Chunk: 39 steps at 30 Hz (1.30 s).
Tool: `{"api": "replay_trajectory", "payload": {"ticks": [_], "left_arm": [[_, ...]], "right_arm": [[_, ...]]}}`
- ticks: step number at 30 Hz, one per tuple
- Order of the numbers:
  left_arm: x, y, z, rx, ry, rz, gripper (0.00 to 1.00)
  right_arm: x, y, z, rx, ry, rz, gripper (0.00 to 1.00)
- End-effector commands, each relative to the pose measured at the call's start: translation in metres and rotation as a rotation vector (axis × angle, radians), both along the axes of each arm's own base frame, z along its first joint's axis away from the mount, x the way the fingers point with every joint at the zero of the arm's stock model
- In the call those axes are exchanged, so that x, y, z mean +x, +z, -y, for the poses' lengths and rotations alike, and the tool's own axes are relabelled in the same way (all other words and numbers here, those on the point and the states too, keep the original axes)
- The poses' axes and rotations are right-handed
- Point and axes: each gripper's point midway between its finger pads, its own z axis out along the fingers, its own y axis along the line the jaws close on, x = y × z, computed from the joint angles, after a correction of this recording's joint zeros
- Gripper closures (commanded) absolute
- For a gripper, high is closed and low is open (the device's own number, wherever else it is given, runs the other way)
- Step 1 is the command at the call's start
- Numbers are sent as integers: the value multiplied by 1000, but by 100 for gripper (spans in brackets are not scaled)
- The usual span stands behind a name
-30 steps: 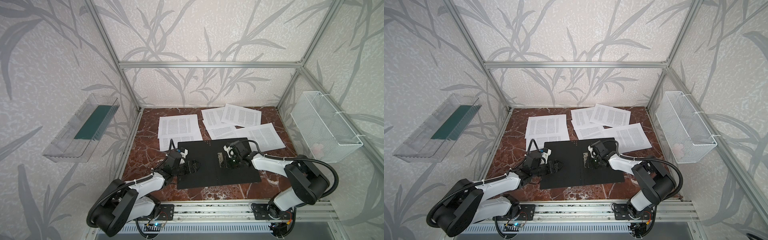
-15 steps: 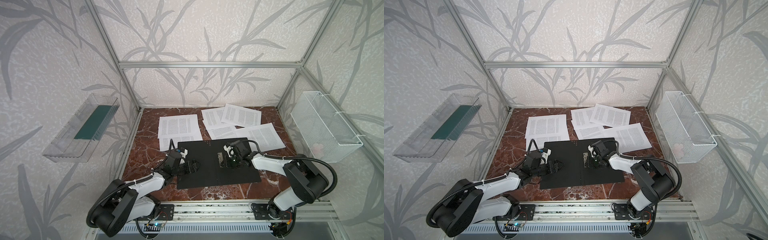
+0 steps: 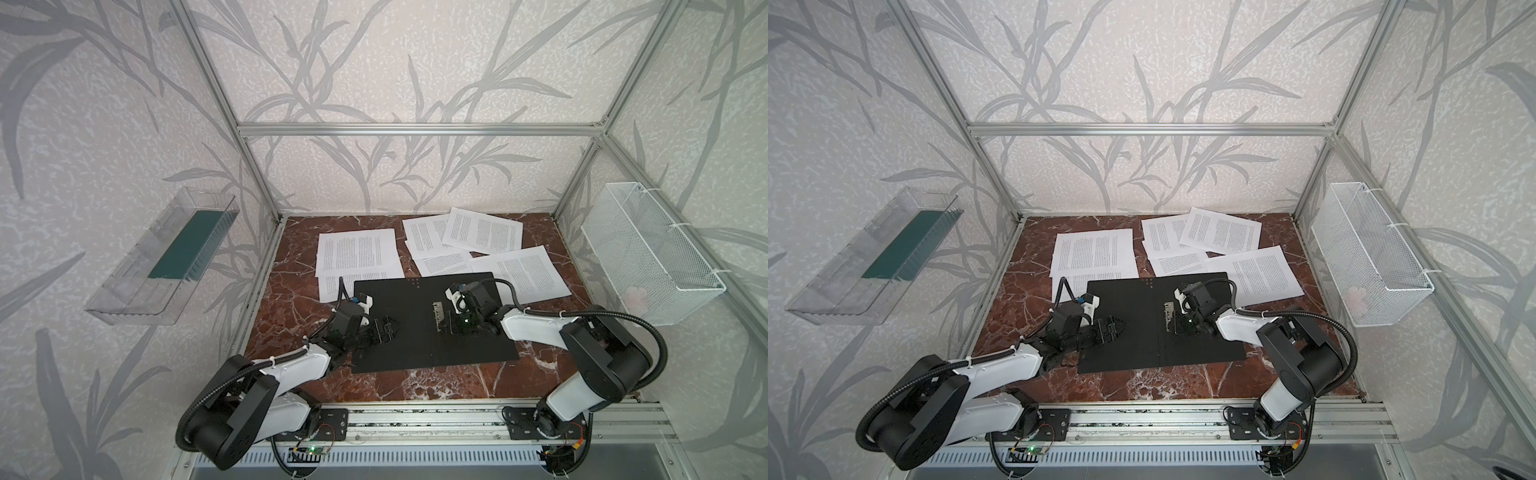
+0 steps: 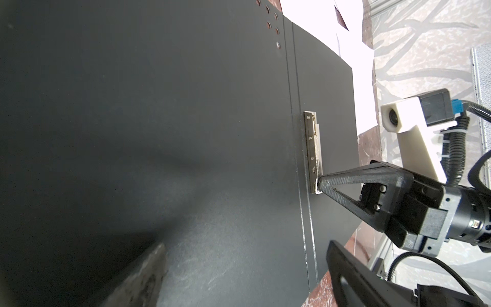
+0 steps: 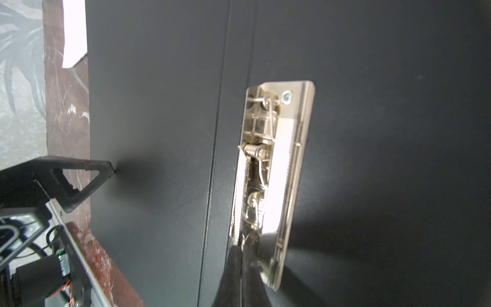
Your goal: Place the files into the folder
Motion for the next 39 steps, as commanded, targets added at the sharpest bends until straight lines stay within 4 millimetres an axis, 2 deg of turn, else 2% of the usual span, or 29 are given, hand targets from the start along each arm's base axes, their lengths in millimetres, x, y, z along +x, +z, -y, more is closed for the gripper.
{"api": "replay_trajectory", "payload": {"ticks": [1, 5, 7, 10, 15, 18, 19, 21, 23, 24, 26, 27, 31, 36, 39], "left_arm": [[-46, -68, -47, 229, 78, -257, 4], [-45, -69, -50, 243, 95, -256, 4], [-45, -71, -52, 250, 107, -258, 4], [-45, -73, -56, 259, 125, -260, 4], [-46, -76, -63, 293, 158, -283, 4], [-44, -74, -60, 289, 146, -279, 4], [-44, -74, -60, 291, 145, -280, 4], [-44, -75, -60, 293, 143, -283, 4], [-43, -76, -59, 290, 142, -284, 4], [-44, -77, -59, 292, 145, -289, 4], [-44, -78, -59, 292, 142, -295, 4], [-43, -78, -58, 290, 142, -293, 4], [-43, -77, -58, 292, 138, -291, 4], [-41, -76, -58, 294, 141, -289, 4], [-41, -76, -57, 292, 138, -288, 4]], "right_arm": [[-31, -66, 67, -336, -88, -127, 100], [-29, -67, 78, -401, -109, -116, 100], [-26, -60, 72, -367, -106, -102, 100], [-18, -39, 58, -288, -97, -63, 100], [1, -3, 44, -258, -80, -13, 100], [6, 23, 17, -139, -8, 6, 99], [6, 34, 8, -96, 19, 15, 87], [7, 53, 1, -88, 38, 71, 62], [9, 67, 12, -189, 9, 158, 49], [9, 72, 22, -247, -20, 190, 46], [7, 76, 32, -271, -43, 208, 47], [5, 77, 33, -267, -43, 213, 51], [-14, 61, 32, -252, -3, 154, 76], [-32, 41, 2, -176, 107, 98, 84], [-29, 37, -12, -135, 130, 81, 84]]}}
